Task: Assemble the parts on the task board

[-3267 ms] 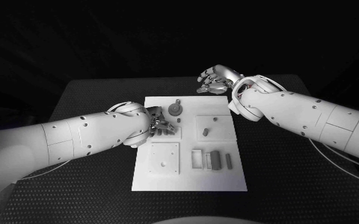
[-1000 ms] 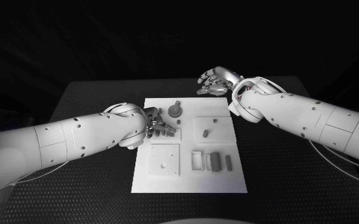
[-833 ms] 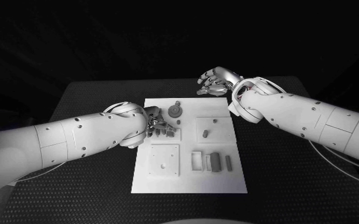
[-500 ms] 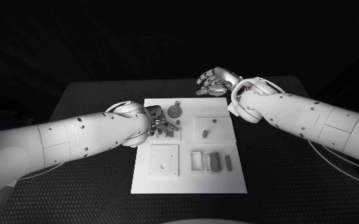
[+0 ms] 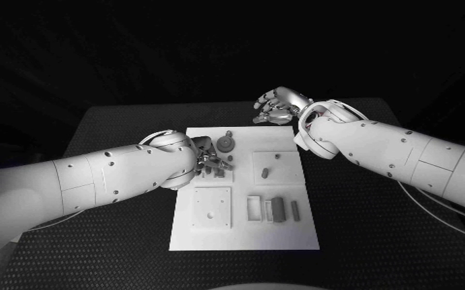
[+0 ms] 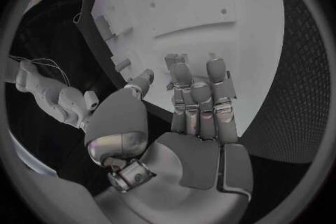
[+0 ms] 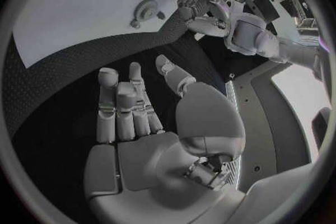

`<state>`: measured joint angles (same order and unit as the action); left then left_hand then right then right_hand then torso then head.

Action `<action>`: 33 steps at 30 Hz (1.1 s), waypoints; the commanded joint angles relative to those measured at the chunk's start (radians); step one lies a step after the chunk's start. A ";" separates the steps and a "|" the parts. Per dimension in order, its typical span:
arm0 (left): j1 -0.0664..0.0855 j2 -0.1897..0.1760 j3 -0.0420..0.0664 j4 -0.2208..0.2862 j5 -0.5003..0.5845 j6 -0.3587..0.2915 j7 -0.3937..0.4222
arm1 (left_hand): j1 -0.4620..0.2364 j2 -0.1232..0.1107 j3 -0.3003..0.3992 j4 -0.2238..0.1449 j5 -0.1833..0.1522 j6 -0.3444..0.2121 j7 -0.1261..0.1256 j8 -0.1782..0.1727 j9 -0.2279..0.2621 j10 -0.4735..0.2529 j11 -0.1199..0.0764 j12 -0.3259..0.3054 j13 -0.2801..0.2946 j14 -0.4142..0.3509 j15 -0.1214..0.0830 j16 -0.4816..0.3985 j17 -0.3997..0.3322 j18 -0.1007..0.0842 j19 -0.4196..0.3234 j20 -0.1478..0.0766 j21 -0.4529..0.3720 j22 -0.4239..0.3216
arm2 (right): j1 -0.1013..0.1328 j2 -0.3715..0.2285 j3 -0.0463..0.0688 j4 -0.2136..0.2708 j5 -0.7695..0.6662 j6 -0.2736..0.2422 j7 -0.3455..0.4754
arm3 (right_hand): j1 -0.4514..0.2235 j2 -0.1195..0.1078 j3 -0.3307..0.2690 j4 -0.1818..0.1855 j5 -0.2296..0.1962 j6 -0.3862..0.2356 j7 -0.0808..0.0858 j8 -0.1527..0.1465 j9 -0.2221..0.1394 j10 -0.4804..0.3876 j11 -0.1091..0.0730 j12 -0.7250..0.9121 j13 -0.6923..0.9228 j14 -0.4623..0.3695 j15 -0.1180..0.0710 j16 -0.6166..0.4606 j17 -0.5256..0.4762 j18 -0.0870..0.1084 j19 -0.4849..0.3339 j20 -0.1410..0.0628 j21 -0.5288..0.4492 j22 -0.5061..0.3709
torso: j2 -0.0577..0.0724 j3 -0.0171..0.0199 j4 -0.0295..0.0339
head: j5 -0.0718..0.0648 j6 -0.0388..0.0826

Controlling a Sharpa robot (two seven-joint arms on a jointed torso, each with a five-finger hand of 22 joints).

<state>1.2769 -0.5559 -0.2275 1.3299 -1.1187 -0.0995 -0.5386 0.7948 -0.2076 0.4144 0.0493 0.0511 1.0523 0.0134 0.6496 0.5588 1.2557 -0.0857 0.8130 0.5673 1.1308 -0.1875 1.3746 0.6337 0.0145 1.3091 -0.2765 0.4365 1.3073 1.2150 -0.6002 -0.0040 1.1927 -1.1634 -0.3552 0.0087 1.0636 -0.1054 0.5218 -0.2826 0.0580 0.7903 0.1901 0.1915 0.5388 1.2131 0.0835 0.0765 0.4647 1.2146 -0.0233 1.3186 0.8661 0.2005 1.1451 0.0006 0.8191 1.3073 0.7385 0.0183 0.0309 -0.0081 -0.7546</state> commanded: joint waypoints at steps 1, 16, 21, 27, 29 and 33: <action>0.000 0.004 0.000 0.000 -0.009 0.024 0.000 | 0.013 0.003 -0.010 0.003 -0.002 -0.001 0.007 -0.008 0.001 -0.007 0.001 0.003 -0.002 -0.008 -0.001 0.003 -0.002 0.007 -0.009 0.002 -0.005 0.021 | 0.000 0.000 0.000 0.001 -0.001 0.013 0.008 | -0.013 0.000 0.001 0.003 0.002 -0.003 0.009 0.005 -0.001 -0.001 0.006 -0.005 0.001 -0.007 0.001 0.004 -0.001 0.061 0.001 -0.008 -0.006 0.015 | 0.000 -0.0011 0.0006 | -0.001 0.000; 0.000 0.008 -0.001 -0.015 -0.021 0.026 0.000 | 0.049 0.020 -0.056 0.021 -0.003 -0.005 0.009 -0.021 0.002 -0.010 0.003 0.004 -0.004 -0.011 0.001 0.005 -0.007 0.007 -0.014 0.002 -0.005 0.021 | 0.000 0.001 0.000 0.002 0.000 0.013 0.008 | -0.015 0.000 0.001 0.003 0.002 -0.003 0.009 0.005 -0.002 -0.001 0.006 -0.006 0.001 -0.007 0.001 0.004 -0.001 0.061 0.001 -0.008 -0.006 0.016 | 0.001 -0.0029 0.0002 | -0.003 -0.004; -0.001 0.012 -0.005 -0.020 -0.030 0.022 0.001 | 0.079 0.026 -0.089 0.053 -0.003 -0.004 0.010 -0.031 0.002 -0.010 0.004 0.004 -0.007 -0.011 0.002 0.006 -0.011 0.008 -0.014 0.002 -0.006 0.020 | 0.000 0.001 0.000 0.002 0.000 0.014 0.008 | -0.015 0.000 0.001 0.004 0.002 -0.004 0.009 0.005 -0.002 -0.001 0.006 -0.006 0.001 -0.007 0.001 0.004 -0.001 0.061 0.001 -0.008 -0.006 0.016 | 0.001 -0.0025 0.0004 | -0.003 -0.006; -0.001 0.008 -0.005 -0.024 -0.031 0.028 -0.001 | 0.186 0.035 -0.189 0.177 -0.003 0.004 0.010 -0.046 0.009 -0.010 0.003 0.007 -0.011 -0.010 0.001 0.010 -0.020 0.009 -0.012 0.002 -0.007 0.020 | 0.000 0.001 0.000 0.002 0.000 0.014 0.008 | -0.015 0.000 0.001 0.004 0.002 -0.004 0.009 0.005 -0.002 -0.001 0.006 -0.006 0.001 -0.007 0.001 0.004 -0.001 0.061 0.001 -0.008 -0.006 0.016 | 0.000 -0.0014 0.0014 | -0.004 -0.006; -0.001 0.007 -0.005 -0.025 -0.031 0.037 -0.002 | 0.250 0.048 -0.252 0.243 -0.003 0.004 0.010 -0.053 0.012 -0.009 0.004 0.008 -0.014 -0.009 0.001 0.011 -0.024 0.008 -0.010 0.003 -0.007 0.020 | 0.000 0.001 0.000 0.001 0.000 0.014 0.008 | -0.016 0.001 0.001 0.004 0.002 -0.004 0.009 0.005 -0.002 -0.001 0.006 -0.005 0.001 -0.007 0.001 0.004 -0.001 0.061 0.001 -0.008 -0.006 0.016 | -0.001 -0.0015 0.0009 | -0.004 -0.007; -0.001 0.006 -0.005 -0.024 -0.030 0.044 -0.002 | 0.265 0.059 -0.284 0.244 -0.003 -0.003 0.013 -0.069 0.009 -0.008 0.006 0.009 -0.016 -0.009 0.003 0.012 -0.027 0.008 -0.008 0.003 -0.009 0.019 | 0.000 0.001 0.000 0.001 0.000 0.013 0.008 | -0.016 0.001 0.001 0.004 0.002 -0.004 0.009 0.005 -0.002 -0.001 0.006 -0.005 0.001 -0.007 0.001 0.004 -0.001 0.061 0.001 -0.009 -0.006 0.016 | -0.001 -0.0008 0.0011 | -0.004 -0.006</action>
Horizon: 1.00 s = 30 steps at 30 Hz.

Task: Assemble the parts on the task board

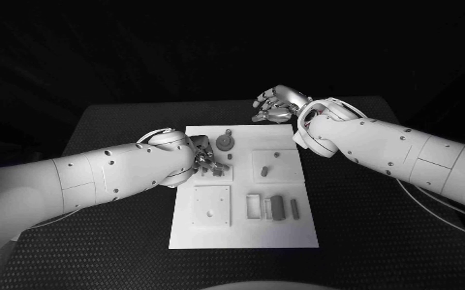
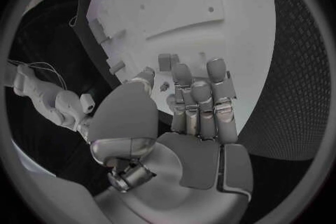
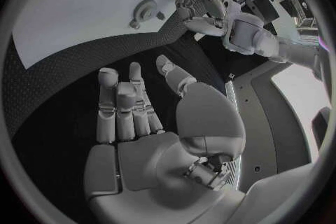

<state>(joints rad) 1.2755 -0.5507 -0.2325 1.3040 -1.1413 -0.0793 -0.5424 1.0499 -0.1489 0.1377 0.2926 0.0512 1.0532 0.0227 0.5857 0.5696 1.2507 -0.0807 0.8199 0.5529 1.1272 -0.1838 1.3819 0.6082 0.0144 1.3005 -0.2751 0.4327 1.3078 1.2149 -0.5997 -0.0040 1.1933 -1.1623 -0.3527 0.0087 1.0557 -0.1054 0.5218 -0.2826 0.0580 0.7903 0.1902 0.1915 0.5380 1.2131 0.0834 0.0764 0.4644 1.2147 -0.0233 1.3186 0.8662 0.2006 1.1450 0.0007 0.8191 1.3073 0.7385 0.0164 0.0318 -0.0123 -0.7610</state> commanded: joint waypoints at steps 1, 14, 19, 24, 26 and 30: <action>0.000 0.001 0.000 0.002 -0.007 0.024 0.002 | 0.011 0.001 -0.009 0.001 -0.003 -0.003 0.004 -0.006 -0.002 -0.003 0.001 0.002 -0.002 -0.005 -0.001 0.004 -0.001 0.008 0.001 0.001 -0.005 0.019 | 0.000 0.001 0.000 0.001 -0.001 0.011 0.008 | -0.008 0.001 0.001 0.004 0.002 -0.004 0.009 0.005 -0.002 -0.001 0.006 -0.005 0.002 -0.007 0.001 0.004 -0.001 0.061 0.002 -0.009 -0.006 0.016 | -0.001 0.0011 0.0001 | 0.000 0.000; 0.000 0.001 0.000 0.003 -0.005 0.033 0.006 | 0.038 0.013 -0.037 0.001 -0.003 0.006 0.004 -0.019 -0.001 -0.002 0.000 0.003 -0.004 -0.004 -0.001 0.006 -0.004 0.008 0.004 0.001 -0.007 0.019 | 0.000 0.001 0.000 0.001 -0.001 0.011 0.008 | -0.008 0.001 0.002 0.003 0.002 -0.004 0.009 0.006 -0.002 -0.001 0.006 -0.005 0.002 -0.007 0.001 0.004 -0.002 0.061 0.002 -0.009 -0.006 0.016 | 0.000 0.0003 0.0006 | -0.002 0.000; 0.000 0.001 0.000 0.003 -0.005 0.040 0.005 | 0.047 0.017 -0.046 0.001 -0.003 0.006 0.005 -0.025 -0.001 -0.002 0.001 0.003 -0.005 -0.004 0.000 0.006 -0.005 0.008 0.004 0.002 -0.008 0.019 | 0.000 0.000 0.000 0.001 -0.001 0.011 0.008 | -0.009 0.001 0.002 0.003 0.002 -0.004 0.009 0.006 -0.002 -0.001 0.006 -0.005 0.002 -0.007 0.001 0.004 -0.002 0.061 0.002 -0.009 -0.007 0.016 | 0.000 0.0000 0.0007 | -0.002 0.000; 0.000 0.003 0.000 0.001 -0.005 0.045 0.003 | 0.052 0.020 -0.051 0.001 -0.003 0.008 0.005 -0.027 -0.001 -0.001 0.001 0.003 -0.005 -0.004 0.000 0.007 -0.005 0.008 0.004 0.002 -0.008 0.019 | 0.000 0.001 0.000 0.001 -0.001 0.011 0.008 | -0.009 0.001 0.002 0.004 0.002 -0.004 0.009 0.006 -0.002 -0.001 0.006 -0.005 0.002 -0.007 0.001 0.004 -0.002 0.061 0.002 -0.009 -0.007 0.016 | 0.000 -0.0003 0.0012 | -0.003 0.000; 0.000 0.003 0.000 0.001 -0.005 0.046 0.003 | 0.057 0.024 -0.055 0.000 -0.003 0.009 0.005 -0.029 0.000 -0.001 0.001 0.003 -0.005 -0.004 0.000 0.008 -0.005 0.008 0.005 0.002 -0.008 0.019 | 0.000 0.001 0.000 0.001 -0.001 0.011 0.008 | -0.009 0.001 0.002 0.004 0.002 -0.004 0.009 0.006 -0.003 -0.001 0.006 -0.005 0.002 -0.007 0.001 0.004 -0.002 0.061 0.002 -0.009 -0.007 0.016 | 0.000 -0.0003 0.0008 | -0.003 0.000; 0.000 0.004 0.000 0.001 -0.005 0.049 0.003 | 0.084 0.031 -0.061 -0.003 -0.003 0.011 0.004 -0.033 0.001 -0.001 0.001 0.004 -0.005 -0.003 -0.001 0.009 -0.006 0.008 0.006 0.001 -0.008 0.020 | 0.000 0.001 0.000 0.001 -0.001 0.011 0.008 | -0.009 0.001 0.002 0.003 0.002 -0.004 0.009 0.006 -0.003 -0.001 0.006 -0.005 0.002 -0.007 0.001 0.004 -0.002 0.061 0.002 -0.009 -0.007 0.016 | 0.000 -0.0005 0.0005 | -0.003 -0.002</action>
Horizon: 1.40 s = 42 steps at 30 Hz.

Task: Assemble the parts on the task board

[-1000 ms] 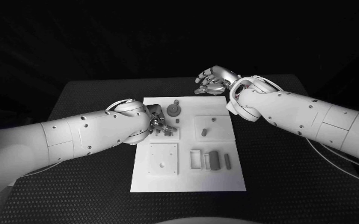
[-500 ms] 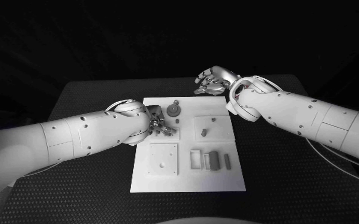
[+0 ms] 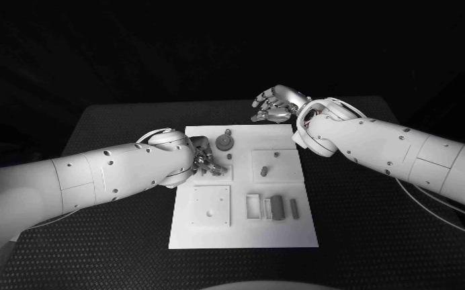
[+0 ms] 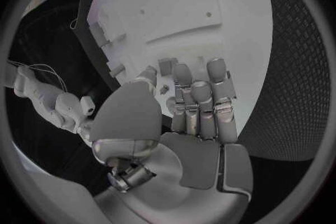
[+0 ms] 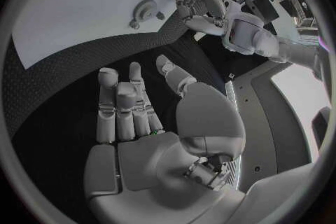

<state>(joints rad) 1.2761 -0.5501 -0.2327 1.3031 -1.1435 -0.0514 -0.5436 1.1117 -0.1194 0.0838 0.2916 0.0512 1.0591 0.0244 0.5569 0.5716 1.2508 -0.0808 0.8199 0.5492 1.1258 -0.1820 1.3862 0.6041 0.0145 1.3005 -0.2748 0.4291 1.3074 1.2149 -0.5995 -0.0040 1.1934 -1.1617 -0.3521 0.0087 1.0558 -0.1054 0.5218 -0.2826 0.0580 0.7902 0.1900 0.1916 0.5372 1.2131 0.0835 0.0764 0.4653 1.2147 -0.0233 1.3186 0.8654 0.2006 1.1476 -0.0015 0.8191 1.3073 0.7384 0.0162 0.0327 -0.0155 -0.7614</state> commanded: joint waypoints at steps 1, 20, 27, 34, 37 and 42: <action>-0.001 0.004 0.000 0.002 -0.003 0.021 0.004 | 0.031 0.004 -0.012 0.000 -0.003 0.006 0.003 -0.006 -0.001 -0.001 0.001 0.004 -0.002 -0.002 -0.002 0.005 -0.002 0.008 0.007 0.002 -0.004 0.020 | 0.000 0.001 0.000 0.001 -0.001 0.010 0.008 | -0.009 0.001 0.002 0.003 0.002 -0.004 0.009 0.006 -0.002 -0.002 0.006 -0.005 0.001 -0.007 0.001 0.004 -0.001 0.061 -0.001 -0.007 -0.007 0.016 | 0.000 -0.0005 -0.0003 | 0.000 -0.001; -0.001 0.000 -0.001 0.001 0.025 0.022 0.010 | 0.208 0.083 -0.092 -0.001 -0.001 0.014 0.009 -0.053 0.002 0.000 0.005 0.008 -0.009 -0.002 0.002 0.008 -0.009 0.002 0.008 0.004 -0.006 0.021 | 0.000 0.001 0.000 0.001 0.000 0.011 0.008 | -0.011 0.001 0.002 0.004 0.002 -0.004 0.009 0.007 -0.002 -0.001 0.006 -0.005 0.001 -0.007 0.001 0.004 -0.001 0.061 0.000 -0.007 -0.007 0.016 | 0.000 0.0001 -0.0007 | 0.001 -0.002; -0.001 -0.008 0.000 0.003 0.056 0.023 0.014 | 0.239 0.101 -0.112 -0.001 -0.001 0.012 0.012 -0.071 0.001 -0.001 0.008 0.009 -0.011 -0.003 0.004 0.009 -0.011 0.002 0.008 0.005 -0.007 0.021 | 0.000 0.001 0.000 0.000 0.001 0.011 0.008 | -0.012 0.001 0.002 0.005 0.002 -0.004 0.010 0.007 -0.002 -0.001 0.006 -0.005 0.001 -0.007 0.001 0.004 -0.001 0.061 0.000 -0.007 -0.007 0.016 | 0.000 0.0004 -0.0005 | 0.000 -0.003; -0.001 -0.015 0.000 0.005 0.080 0.028 0.015 | 0.258 0.105 -0.122 -0.001 -0.001 0.015 0.012 -0.079 0.002 -0.002 0.009 0.009 -0.011 -0.004 0.005 0.009 -0.012 0.001 0.007 0.005 -0.007 0.021 | -0.001 0.001 0.000 -0.001 0.002 0.011 0.009 | -0.013 0.002 0.002 0.005 0.002 -0.004 0.010 0.007 -0.003 -0.001 0.006 -0.005 0.001 -0.007 0.001 0.004 -0.001 0.061 0.000 -0.006 -0.007 0.016 | 0.000 0.0005 -0.0008 | 0.001 -0.004; -0.001 -0.018 0.000 0.005 0.085 0.032 0.016 | 0.261 0.104 -0.125 -0.001 -0.001 0.016 0.013 -0.080 0.002 -0.002 0.009 0.009 -0.012 -0.004 0.005 0.009 -0.012 0.001 0.007 0.005 -0.007 0.021 | -0.001 0.001 0.000 -0.002 0.002 0.011 0.009 | -0.014 0.002 0.002 0.006 0.002 -0.005 0.010 0.007 -0.003 -0.001 0.006 -0.005 0.002 -0.007 0.001 0.004 -0.001 0.061 0.000 -0.006 -0.007 0.016 | 0.000 0.0002 -0.0004 | 0.001 -0.004; -0.001 -0.023 0.000 0.006 0.088 0.037 0.015 | 0.264 0.106 -0.129 0.000 -0.001 0.012 0.014 -0.088 0.001 -0.002 0.010 0.010 -0.012 -0.004 0.006 0.010 -0.012 0.001 0.008 0.006 -0.008 0.021 | -0.001 0.002 0.000 -0.002 0.003 0.011 0.009 | -0.015 0.002 0.001 0.006 0.002 -0.005 0.010 0.007 -0.003 -0.001 0.006 -0.005 0.002 -0.007 0.001 0.004 -0.002 0.061 0.000 -0.006 -0.007 0.016 | 0.000 0.0007 -0.0006 | 0.001 -0.003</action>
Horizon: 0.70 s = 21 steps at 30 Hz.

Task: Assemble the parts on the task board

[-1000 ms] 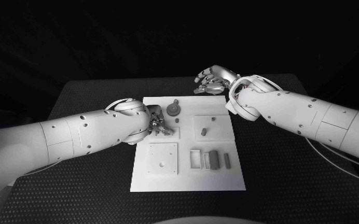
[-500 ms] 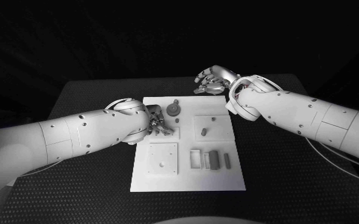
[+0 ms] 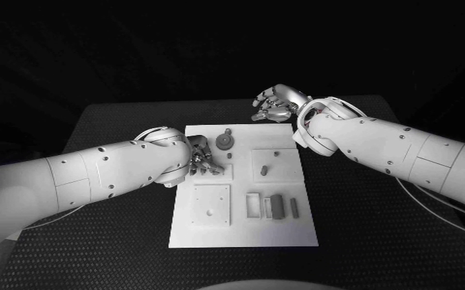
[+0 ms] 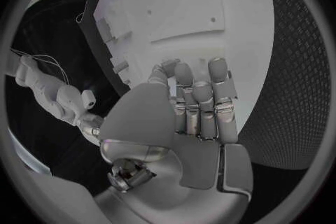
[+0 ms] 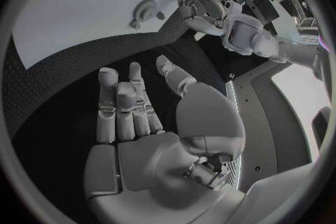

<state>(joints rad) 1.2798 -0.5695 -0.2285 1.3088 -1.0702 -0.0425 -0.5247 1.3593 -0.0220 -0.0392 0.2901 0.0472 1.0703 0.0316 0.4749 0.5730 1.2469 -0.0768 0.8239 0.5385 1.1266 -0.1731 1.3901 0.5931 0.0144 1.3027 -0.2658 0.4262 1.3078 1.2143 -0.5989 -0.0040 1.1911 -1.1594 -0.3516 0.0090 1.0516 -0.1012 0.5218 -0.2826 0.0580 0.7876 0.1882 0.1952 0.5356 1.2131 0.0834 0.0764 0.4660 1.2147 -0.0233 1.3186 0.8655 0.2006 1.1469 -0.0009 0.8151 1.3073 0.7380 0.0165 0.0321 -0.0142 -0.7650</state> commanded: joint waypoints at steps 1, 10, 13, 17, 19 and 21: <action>-0.004 -0.005 -0.004 0.000 0.015 0.028 -0.005 | 0.017 0.009 -0.007 0.001 0.003 0.000 0.007 -0.007 -0.001 0.002 0.007 0.006 -0.001 -0.005 -0.003 0.006 -0.001 0.001 0.006 -0.003 -0.005 0.020 | -0.001 0.001 0.000 0.000 0.001 0.010 0.009 | -0.012 -0.002 0.001 0.007 0.002 -0.002 0.011 0.004 -0.001 -0.001 0.006 -0.005 0.001 -0.007 0.001 0.004 -0.002 0.061 0.001 -0.007 -0.003 0.016 | 0.000 0.0002 0.0000 | 0.000 0.000; -0.004 -0.018 -0.004 0.004 0.030 0.031 -0.007 | 0.028 0.015 -0.011 0.001 0.003 -0.001 0.009 -0.016 -0.002 0.001 0.008 0.006 -0.002 -0.005 -0.002 0.006 -0.002 0.001 0.006 -0.003 -0.005 0.020 | -0.001 0.001 0.000 0.000 0.003 0.010 0.010 | -0.015 -0.002 0.001 0.008 0.001 -0.002 0.012 0.004 -0.002 -0.001 0.007 -0.005 0.001 -0.007 0.001 0.004 -0.002 0.061 0.001 -0.007 -0.003 0.016 | 0.000 0.0003 0.0004 | 0.002 0.002; -0.004 -0.021 -0.004 0.004 0.030 0.034 -0.006 | 0.031 0.017 -0.012 0.000 0.003 -0.002 0.009 -0.019 -0.003 0.001 0.008 0.006 -0.002 -0.005 -0.001 0.006 -0.002 0.001 0.006 -0.003 -0.005 0.020 | -0.001 0.001 0.000 0.001 0.003 0.011 0.010 | -0.016 -0.002 0.001 0.009 0.002 -0.003 0.012 0.004 -0.002 -0.001 0.007 -0.005 0.001 -0.007 0.001 0.004 -0.002 0.061 0.001 -0.007 -0.003 0.016 | 0.000 0.0000 0.0001 | 0.002 0.002; -0.004 -0.024 -0.004 0.003 0.030 0.037 -0.006 | 0.036 0.020 -0.014 0.000 0.004 -0.002 0.010 -0.023 -0.003 0.001 0.009 0.006 -0.002 -0.006 -0.001 0.006 -0.003 0.001 0.005 -0.002 -0.006 0.020 | -0.001 0.001 0.000 0.001 0.003 0.010 0.010 | -0.016 -0.002 0.001 0.009 0.002 -0.003 0.012 0.004 -0.002 -0.001 0.007 -0.005 0.001 -0.007 0.001 0.004 -0.002 0.061 0.001 -0.007 -0.004 0.016 | 0.000 0.0004 0.0002 | 0.002 0.002; -0.004 -0.026 -0.004 0.003 0.030 0.036 -0.006 | 0.036 0.020 -0.014 0.001 0.004 -0.002 0.010 -0.023 -0.003 0.001 0.009 0.006 -0.002 -0.006 -0.001 0.006 -0.003 0.001 0.005 -0.002 -0.006 0.020 | -0.001 0.001 0.000 0.001 0.004 0.010 0.010 | -0.017 -0.002 0.001 0.009 0.002 -0.003 0.012 0.004 -0.002 -0.001 0.007 -0.005 0.001 -0.007 0.001 0.004 -0.002 0.061 0.001 -0.007 -0.004 0.016 | 0.000 0.0004 0.0000 | 0.002 0.003; -0.004 -0.028 -0.003 0.003 0.031 0.036 -0.006 | 0.036 0.020 -0.015 0.001 0.004 -0.002 0.010 -0.024 -0.003 0.001 0.009 0.006 -0.002 -0.006 0.000 0.006 -0.003 0.001 0.005 -0.002 -0.006 0.020 | -0.001 0.001 0.000 0.001 0.004 0.010 0.010 | -0.017 -0.002 0.001 0.010 0.002 -0.003 0.012 0.004 -0.002 -0.001 0.007 -0.005 0.001 -0.007 0.001 0.004 -0.002 0.061 0.001 -0.007 -0.004 0.016 | 0.000 0.0006 -0.0001 | 0.002 0.004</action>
<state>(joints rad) 1.2807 -0.5913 -0.2262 1.3174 -1.0355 -0.0384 -0.5080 1.3852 -0.0058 -0.0486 0.2943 0.0459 1.0667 0.0355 0.4523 0.5680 1.2469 -0.0768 0.8238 0.5375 1.1226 -0.1720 1.3894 0.5910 0.0143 1.3025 -0.2655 0.4262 1.3076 1.2137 -0.5988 -0.0040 1.1910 -1.1560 -0.3514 0.0096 1.0437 -0.1012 0.5245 -0.2799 0.0580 0.7880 0.1919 0.1951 0.5348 1.2132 0.0835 0.0764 0.4659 1.2147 -0.0233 1.3186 0.8647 0.2007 1.1508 -0.0016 0.8151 1.3073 0.7380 0.0169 0.0322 -0.0119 -0.7625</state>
